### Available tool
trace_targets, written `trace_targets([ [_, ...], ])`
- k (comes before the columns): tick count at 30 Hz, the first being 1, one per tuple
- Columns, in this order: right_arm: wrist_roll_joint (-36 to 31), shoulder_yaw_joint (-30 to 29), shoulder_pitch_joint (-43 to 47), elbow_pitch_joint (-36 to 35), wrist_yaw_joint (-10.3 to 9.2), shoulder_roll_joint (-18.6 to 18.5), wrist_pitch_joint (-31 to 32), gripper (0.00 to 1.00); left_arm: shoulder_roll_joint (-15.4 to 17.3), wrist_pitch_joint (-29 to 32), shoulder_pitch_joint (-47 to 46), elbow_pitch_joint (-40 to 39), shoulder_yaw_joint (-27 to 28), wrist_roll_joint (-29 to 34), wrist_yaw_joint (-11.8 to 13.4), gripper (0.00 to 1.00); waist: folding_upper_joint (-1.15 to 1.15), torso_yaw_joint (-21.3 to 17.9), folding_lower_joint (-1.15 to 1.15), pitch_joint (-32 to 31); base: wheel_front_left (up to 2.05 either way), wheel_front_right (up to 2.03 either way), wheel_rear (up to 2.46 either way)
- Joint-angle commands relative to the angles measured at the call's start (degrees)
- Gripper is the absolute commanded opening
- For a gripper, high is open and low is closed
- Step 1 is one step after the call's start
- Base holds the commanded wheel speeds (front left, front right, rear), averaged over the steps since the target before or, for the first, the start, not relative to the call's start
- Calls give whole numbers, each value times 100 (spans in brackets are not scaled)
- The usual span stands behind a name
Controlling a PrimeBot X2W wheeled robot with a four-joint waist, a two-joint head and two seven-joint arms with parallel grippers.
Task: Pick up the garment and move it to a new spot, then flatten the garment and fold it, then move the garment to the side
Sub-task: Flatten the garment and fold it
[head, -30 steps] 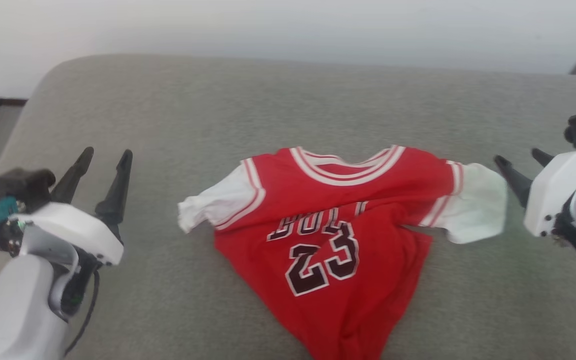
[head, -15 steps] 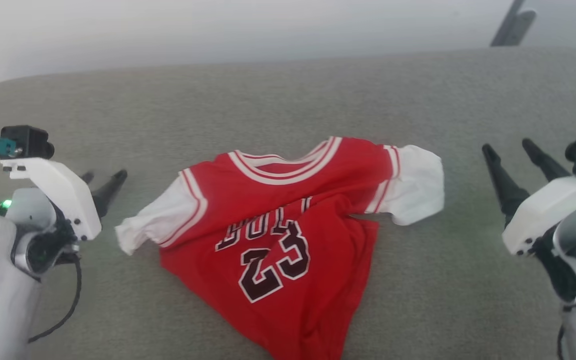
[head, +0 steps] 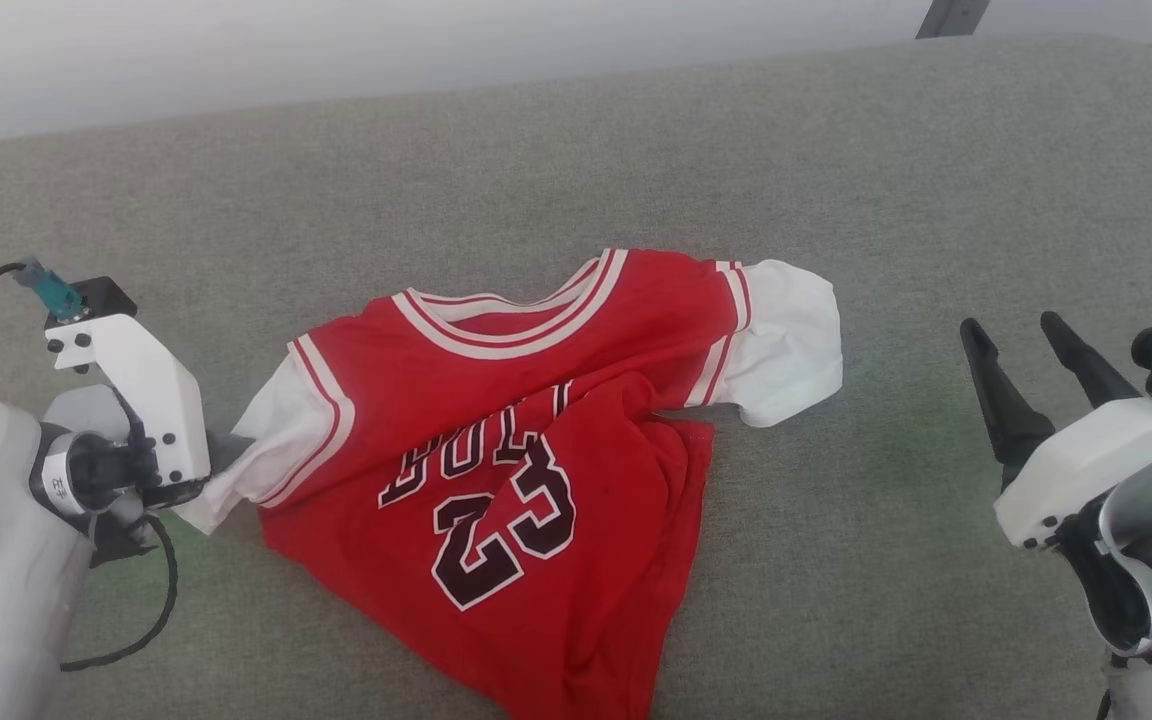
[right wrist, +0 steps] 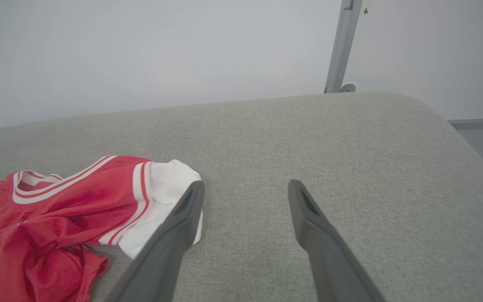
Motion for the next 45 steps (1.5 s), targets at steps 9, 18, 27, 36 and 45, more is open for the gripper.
trace_targets([
  [9, -17, -115, 122, -279, 2, 124, 114, 100, 12, 537, 130, 97, -183, 76, 523, 100, 0, 22, 0, 170, 0, 0, 0],
  [18, -36, -189, -17, -355, 2, 106, 187, 100, -190, 164, 98, 531, 18, -205, 240, 0, 0, 143, 0, 303, 0, 0, 0],
  [27, -75, -288, -40, -418, 2, 155, 195, 100, 85, -285, -606, 544, 183, -102, 46, 0, 0, 309, 0, 310, 0, 0, 0],
  [36, -127, -267, -95, -449, 2, 160, 189, 100, 275, -986, -1003, 513, 184, 141, -204, 0, 0, 328, 0, 358, 0, 0, 0],
  [45, -137, -180, -244, -457, 2, 226, 135, 100, 169, -1580, -1197, 1005, 44, 324, -446, 0, 0, 232, 0, 523, 0, 0, 0],
])
